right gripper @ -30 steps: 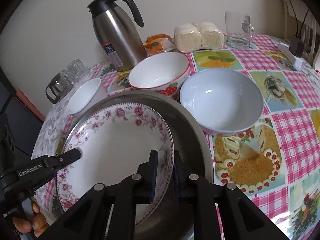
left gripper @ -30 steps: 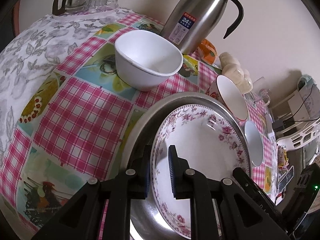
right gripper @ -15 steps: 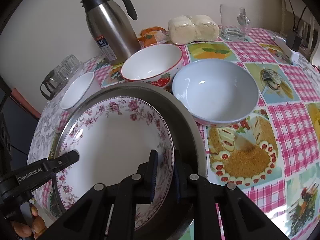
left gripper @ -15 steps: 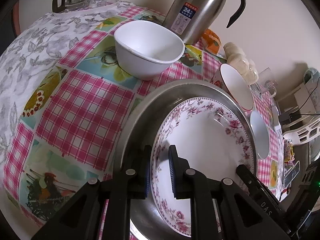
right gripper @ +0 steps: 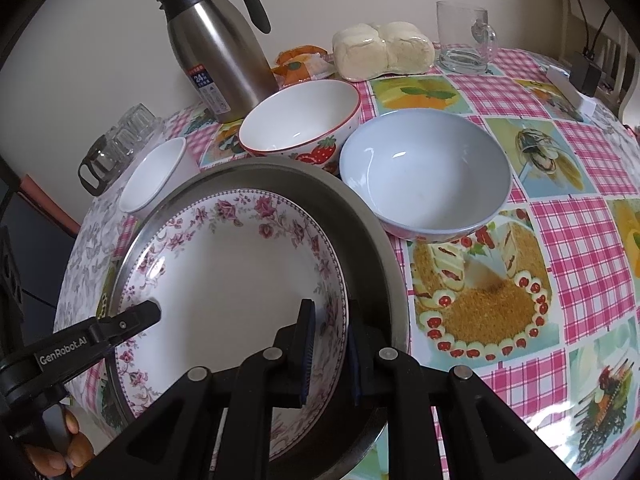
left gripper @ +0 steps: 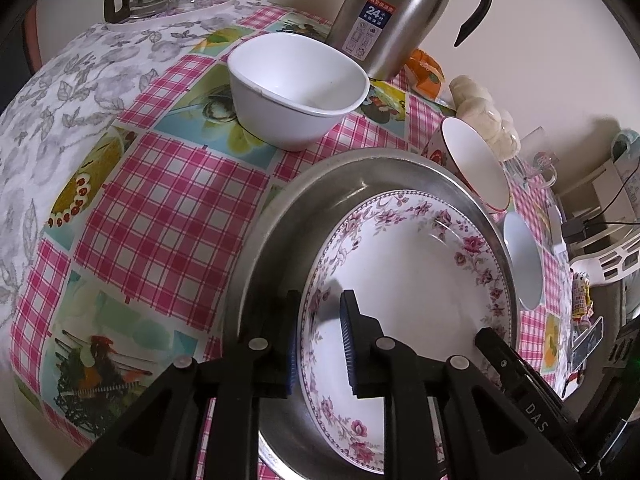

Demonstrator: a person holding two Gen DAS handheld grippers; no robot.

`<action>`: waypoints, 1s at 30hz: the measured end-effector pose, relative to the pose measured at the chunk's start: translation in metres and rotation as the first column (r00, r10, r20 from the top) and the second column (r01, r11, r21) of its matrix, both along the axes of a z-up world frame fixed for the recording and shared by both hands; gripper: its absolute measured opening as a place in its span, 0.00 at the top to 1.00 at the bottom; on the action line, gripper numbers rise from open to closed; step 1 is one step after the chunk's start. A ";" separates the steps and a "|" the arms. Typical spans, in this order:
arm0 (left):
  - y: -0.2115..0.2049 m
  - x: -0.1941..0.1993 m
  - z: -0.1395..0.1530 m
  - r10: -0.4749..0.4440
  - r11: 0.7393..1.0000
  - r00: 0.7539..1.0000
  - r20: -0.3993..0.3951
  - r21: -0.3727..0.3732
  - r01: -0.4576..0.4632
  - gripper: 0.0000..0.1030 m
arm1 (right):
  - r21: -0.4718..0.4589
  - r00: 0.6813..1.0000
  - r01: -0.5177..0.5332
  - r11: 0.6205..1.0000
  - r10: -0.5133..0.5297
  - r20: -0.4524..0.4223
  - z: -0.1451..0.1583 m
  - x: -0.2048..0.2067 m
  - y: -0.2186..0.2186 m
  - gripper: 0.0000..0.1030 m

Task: Organize plates and bowls
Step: 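Set the floral plate flat inside the basin and open both tools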

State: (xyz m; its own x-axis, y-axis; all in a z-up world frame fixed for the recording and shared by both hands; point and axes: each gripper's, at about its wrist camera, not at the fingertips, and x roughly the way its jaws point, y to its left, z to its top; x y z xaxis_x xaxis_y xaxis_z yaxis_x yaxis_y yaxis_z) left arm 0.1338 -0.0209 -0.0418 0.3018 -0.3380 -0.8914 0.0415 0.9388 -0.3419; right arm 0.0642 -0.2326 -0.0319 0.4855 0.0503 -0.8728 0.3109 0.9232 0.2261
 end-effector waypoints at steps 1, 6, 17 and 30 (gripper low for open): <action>0.000 0.000 0.000 -0.001 1.000 1.000 -0.002 0.004 0.001 0.81 | -0.001 1.000 -0.001 1.000 0.001 -0.002 0.000 0.000 0.000 0.83; 0.000 -0.001 0.000 0.002 1.000 1.000 -0.002 0.005 -0.002 0.81 | 0.000 1.000 -0.002 1.000 0.002 -0.007 0.000 -0.001 0.000 0.83; 0.003 0.000 0.000 0.014 1.000 1.000 -0.017 -0.014 -0.015 0.81 | -0.012 1.000 -0.017 1.000 0.017 -0.022 0.001 0.001 0.001 0.83; 0.004 -0.003 0.013 0.014 0.999 1.000 0.021 0.029 -0.015 0.77 | -0.073 1.000 -0.025 0.997 0.025 0.005 0.018 -0.003 -0.002 0.80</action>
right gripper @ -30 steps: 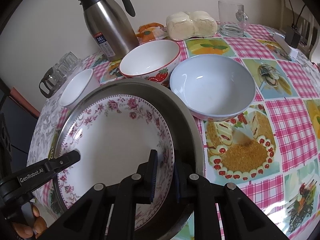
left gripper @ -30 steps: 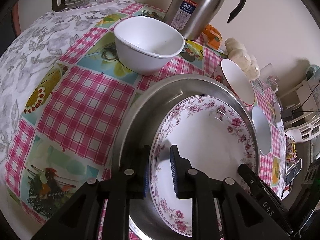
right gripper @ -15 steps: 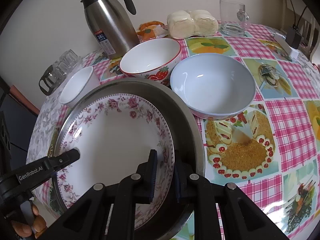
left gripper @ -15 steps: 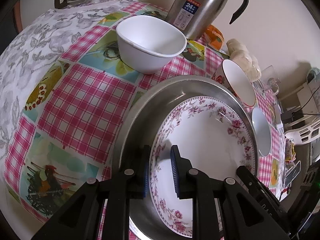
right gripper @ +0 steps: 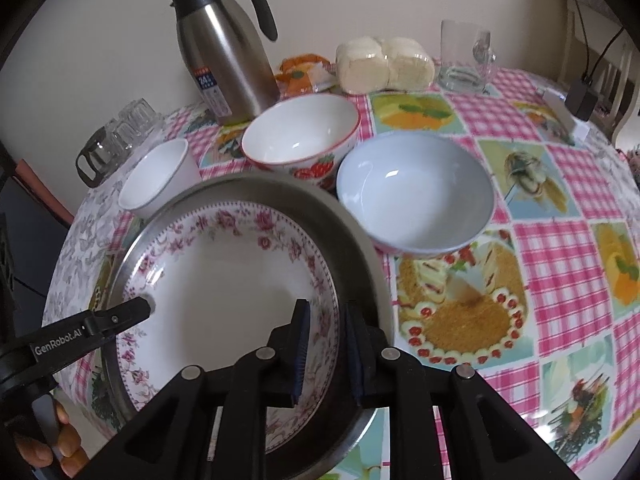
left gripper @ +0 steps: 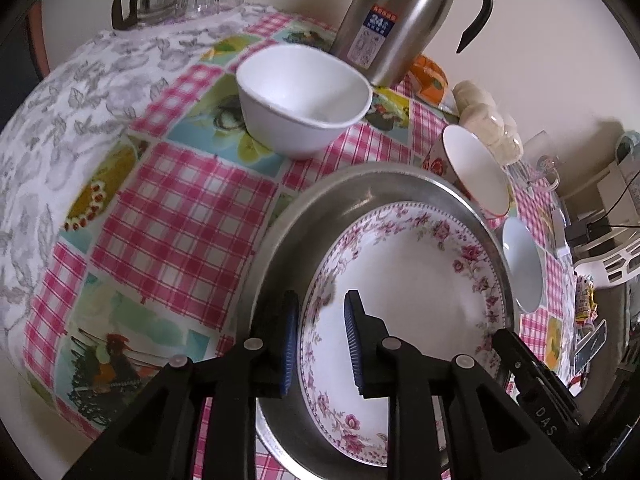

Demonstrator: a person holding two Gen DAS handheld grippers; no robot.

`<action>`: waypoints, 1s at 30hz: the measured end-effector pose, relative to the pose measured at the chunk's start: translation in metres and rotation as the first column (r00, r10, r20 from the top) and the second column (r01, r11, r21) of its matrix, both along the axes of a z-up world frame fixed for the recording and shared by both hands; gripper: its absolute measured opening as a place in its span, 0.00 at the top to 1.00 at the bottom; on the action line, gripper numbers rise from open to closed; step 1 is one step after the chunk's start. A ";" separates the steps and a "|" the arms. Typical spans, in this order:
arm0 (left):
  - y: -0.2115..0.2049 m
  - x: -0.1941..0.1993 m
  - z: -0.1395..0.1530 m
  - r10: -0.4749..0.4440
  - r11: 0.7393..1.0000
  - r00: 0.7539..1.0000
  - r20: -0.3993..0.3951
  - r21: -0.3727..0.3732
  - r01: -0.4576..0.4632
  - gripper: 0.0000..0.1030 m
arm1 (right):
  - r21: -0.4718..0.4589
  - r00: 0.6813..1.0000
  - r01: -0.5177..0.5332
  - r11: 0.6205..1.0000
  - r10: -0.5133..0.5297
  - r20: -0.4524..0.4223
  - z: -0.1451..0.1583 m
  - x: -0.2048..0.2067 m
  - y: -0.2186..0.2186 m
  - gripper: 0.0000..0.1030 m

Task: Organize plates and bowls
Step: 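Set the floral plate flat inside the basin and open both tools, then withdraw both tools up from the floral plate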

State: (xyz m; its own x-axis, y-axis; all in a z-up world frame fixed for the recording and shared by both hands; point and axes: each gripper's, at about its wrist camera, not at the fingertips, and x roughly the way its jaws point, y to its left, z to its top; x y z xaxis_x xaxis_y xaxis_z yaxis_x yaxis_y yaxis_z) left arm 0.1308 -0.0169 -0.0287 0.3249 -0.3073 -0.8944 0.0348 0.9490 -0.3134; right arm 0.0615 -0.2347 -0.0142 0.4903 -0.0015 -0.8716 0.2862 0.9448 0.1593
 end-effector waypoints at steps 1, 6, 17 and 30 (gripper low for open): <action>0.000 -0.001 0.003 0.000 1.000 1.000 0.009 0.003 0.000 0.76 | -0.002 1.000 0.000 1.000 0.000 0.006 0.002 -0.001 -0.001 0.80; 0.001 -0.004 0.017 -0.005 1.000 0.998 0.055 0.016 0.004 0.60 | -0.020 0.999 -0.003 1.000 0.004 0.038 0.013 -0.003 0.001 0.80; 0.004 -0.008 0.031 0.025 0.991 0.993 0.118 0.125 -0.040 0.29 | -0.074 0.998 -0.015 0.997 0.020 0.064 0.019 -0.002 0.007 0.27; 0.011 -0.006 0.023 0.069 0.971 0.986 0.151 0.216 -0.101 0.06 | -0.075 0.997 -0.024 0.997 0.030 0.076 0.017 -0.002 0.007 0.02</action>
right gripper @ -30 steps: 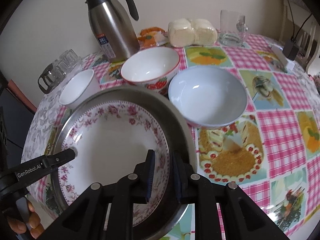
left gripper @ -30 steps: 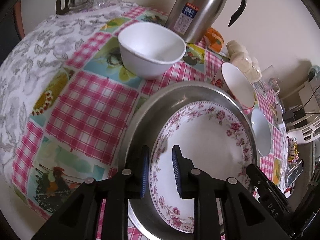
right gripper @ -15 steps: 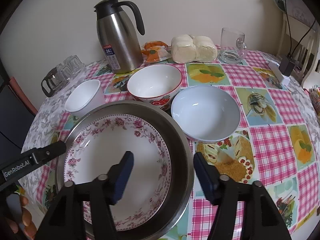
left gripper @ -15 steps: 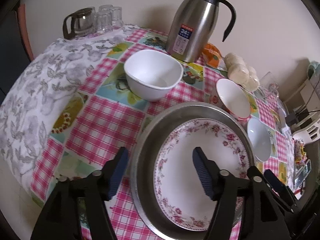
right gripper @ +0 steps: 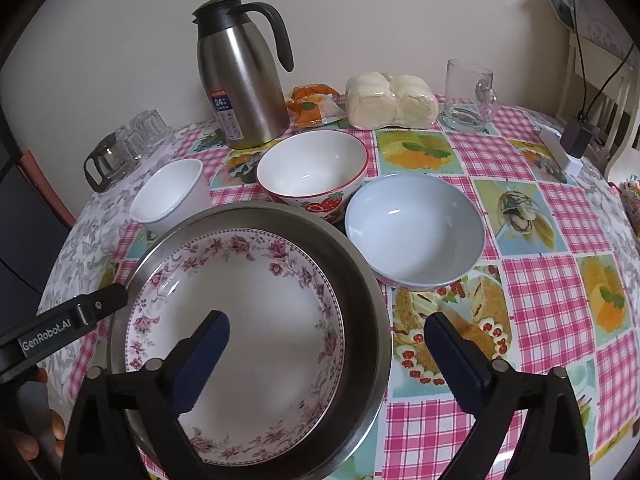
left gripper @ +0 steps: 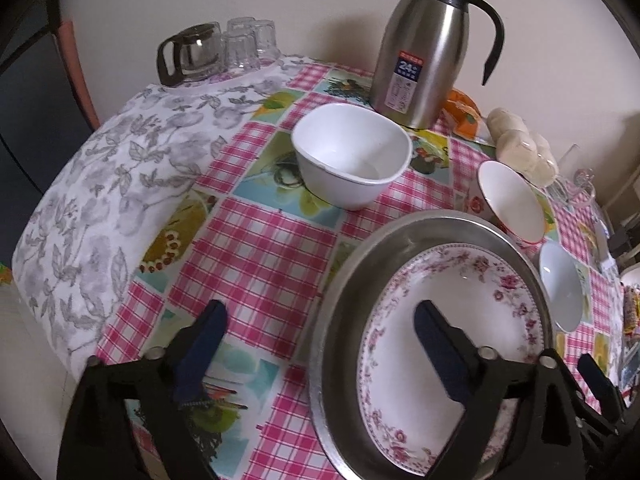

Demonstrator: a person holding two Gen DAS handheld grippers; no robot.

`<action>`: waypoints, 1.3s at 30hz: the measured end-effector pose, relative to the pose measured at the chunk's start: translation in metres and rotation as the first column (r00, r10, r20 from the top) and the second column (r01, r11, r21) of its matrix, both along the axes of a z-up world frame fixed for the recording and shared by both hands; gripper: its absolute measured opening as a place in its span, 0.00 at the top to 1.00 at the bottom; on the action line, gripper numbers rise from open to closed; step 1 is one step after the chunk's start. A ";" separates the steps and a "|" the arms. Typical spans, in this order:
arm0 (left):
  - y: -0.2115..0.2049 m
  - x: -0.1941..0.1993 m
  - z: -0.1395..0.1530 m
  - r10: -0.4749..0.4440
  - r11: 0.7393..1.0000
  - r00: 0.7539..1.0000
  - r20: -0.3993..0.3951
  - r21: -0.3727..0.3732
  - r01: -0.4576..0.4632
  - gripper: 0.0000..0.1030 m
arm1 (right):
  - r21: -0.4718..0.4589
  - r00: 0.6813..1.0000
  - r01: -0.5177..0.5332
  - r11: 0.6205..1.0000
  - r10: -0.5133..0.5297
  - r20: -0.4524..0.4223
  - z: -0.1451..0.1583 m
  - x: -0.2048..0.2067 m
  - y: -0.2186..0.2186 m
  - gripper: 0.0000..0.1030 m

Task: Organize plates and bowls
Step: 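Withdraw both tools up from the floral plate, then move both tools to the rim of the red-rimmed white bowl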

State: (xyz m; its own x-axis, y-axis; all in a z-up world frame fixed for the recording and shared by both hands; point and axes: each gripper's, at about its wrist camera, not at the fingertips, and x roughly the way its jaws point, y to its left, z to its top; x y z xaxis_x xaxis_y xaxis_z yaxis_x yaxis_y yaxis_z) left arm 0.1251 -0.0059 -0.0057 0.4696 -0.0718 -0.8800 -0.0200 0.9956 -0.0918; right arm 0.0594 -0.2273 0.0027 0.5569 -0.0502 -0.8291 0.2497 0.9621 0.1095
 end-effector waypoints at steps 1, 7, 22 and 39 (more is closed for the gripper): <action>0.001 0.000 -0.001 0.004 1.000 1.000 0.001 0.005 -0.004 0.05 | 0.001 1.000 0.004 1.000 -0.004 0.001 0.000 0.000 -0.001 0.00; 0.001 0.001 -0.003 0.003 1.000 1.000 -0.014 -0.005 -0.003 0.04 | 0.004 0.999 0.032 0.999 -0.032 -0.003 -0.001 -0.001 -0.006 0.00; -0.014 0.007 0.014 -0.061 0.996 0.994 0.090 -0.061 0.067 0.04 | 0.033 0.996 0.070 0.997 -0.072 0.050 0.009 -0.003 -0.019 0.00; -0.047 0.026 0.030 -0.165 0.968 0.965 0.203 -0.153 0.197 0.04 | 0.019 0.990 0.102 0.995 -0.103 0.096 0.023 0.005 -0.042 0.00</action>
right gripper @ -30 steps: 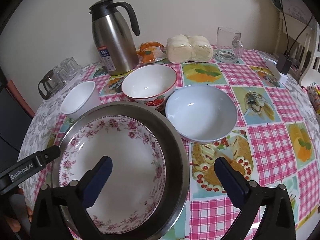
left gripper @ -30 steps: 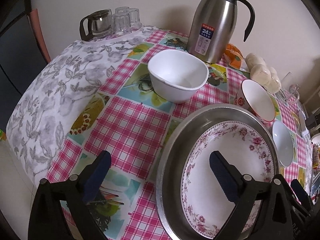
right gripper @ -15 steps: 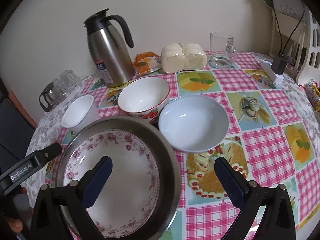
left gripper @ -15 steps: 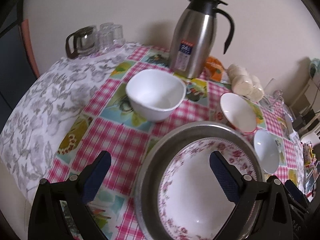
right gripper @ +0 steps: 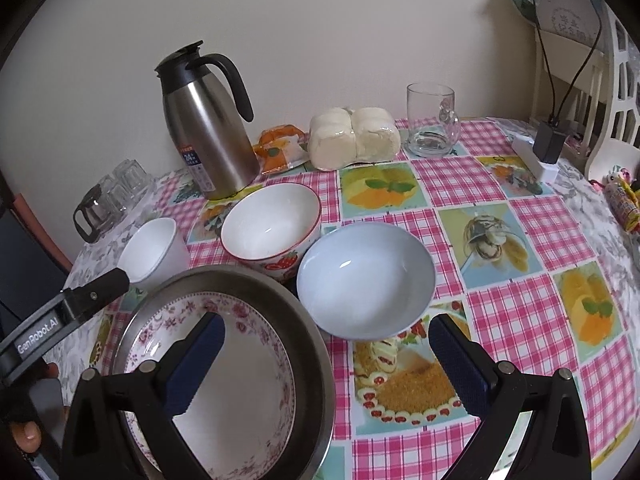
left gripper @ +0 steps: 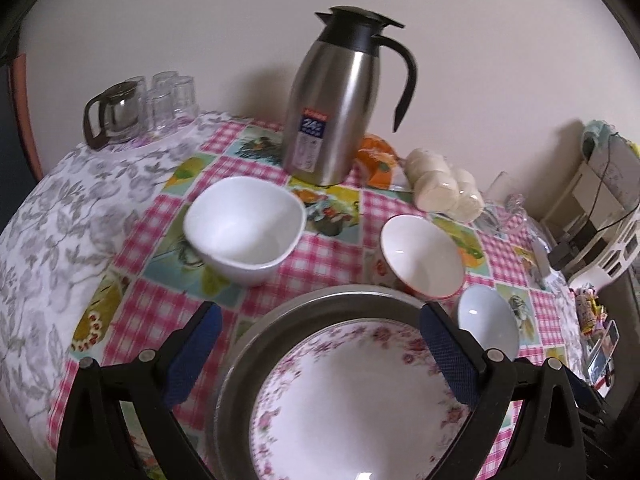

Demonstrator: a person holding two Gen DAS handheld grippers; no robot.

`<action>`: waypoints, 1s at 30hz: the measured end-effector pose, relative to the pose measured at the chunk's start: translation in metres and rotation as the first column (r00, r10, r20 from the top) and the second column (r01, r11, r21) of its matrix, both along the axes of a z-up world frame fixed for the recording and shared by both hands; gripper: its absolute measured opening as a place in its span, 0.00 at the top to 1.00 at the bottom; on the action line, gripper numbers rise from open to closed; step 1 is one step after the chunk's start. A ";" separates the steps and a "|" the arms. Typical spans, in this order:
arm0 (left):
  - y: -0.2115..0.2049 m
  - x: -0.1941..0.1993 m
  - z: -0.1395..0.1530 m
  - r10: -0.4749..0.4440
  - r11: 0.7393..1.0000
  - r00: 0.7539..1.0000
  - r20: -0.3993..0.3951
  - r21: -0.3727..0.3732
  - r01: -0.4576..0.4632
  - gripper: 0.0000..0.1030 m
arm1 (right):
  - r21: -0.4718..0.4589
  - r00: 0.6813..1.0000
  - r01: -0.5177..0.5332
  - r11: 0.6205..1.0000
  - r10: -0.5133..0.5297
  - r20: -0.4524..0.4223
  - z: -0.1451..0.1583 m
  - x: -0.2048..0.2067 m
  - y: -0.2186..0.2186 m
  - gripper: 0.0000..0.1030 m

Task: Organize plates and bowls
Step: 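Move both tools to the rim of the red-rimmed white bowl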

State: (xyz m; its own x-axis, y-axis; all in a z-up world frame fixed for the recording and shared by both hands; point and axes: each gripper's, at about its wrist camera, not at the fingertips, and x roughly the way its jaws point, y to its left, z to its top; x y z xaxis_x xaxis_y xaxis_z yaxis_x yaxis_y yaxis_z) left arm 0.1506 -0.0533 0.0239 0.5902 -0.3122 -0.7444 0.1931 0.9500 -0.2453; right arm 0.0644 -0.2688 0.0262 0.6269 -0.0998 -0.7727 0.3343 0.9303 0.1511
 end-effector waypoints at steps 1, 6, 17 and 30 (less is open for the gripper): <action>-0.001 0.000 0.001 -0.004 1.000 1.000 0.004 0.005 0.004 0.04 | 0.000 1.000 0.005 1.000 -0.005 0.000 0.000 0.002 -0.001 0.00; -0.007 0.003 0.003 -0.017 0.999 0.999 0.029 0.044 0.016 0.04 | 0.013 1.000 0.013 1.000 -0.013 -0.002 0.001 0.012 -0.007 0.00; -0.020 0.026 -0.010 -0.046 0.999 0.997 -0.063 0.024 0.048 0.04 | 0.041 0.999 0.029 0.999 -0.028 -0.024 -0.001 0.037 -0.023 0.00; -0.056 0.077 0.007 -0.155 0.988 0.983 -0.103 0.008 0.156 0.04 | 0.045 0.999 -0.033 0.998 0.034 -0.031 0.011 0.083 -0.042 0.00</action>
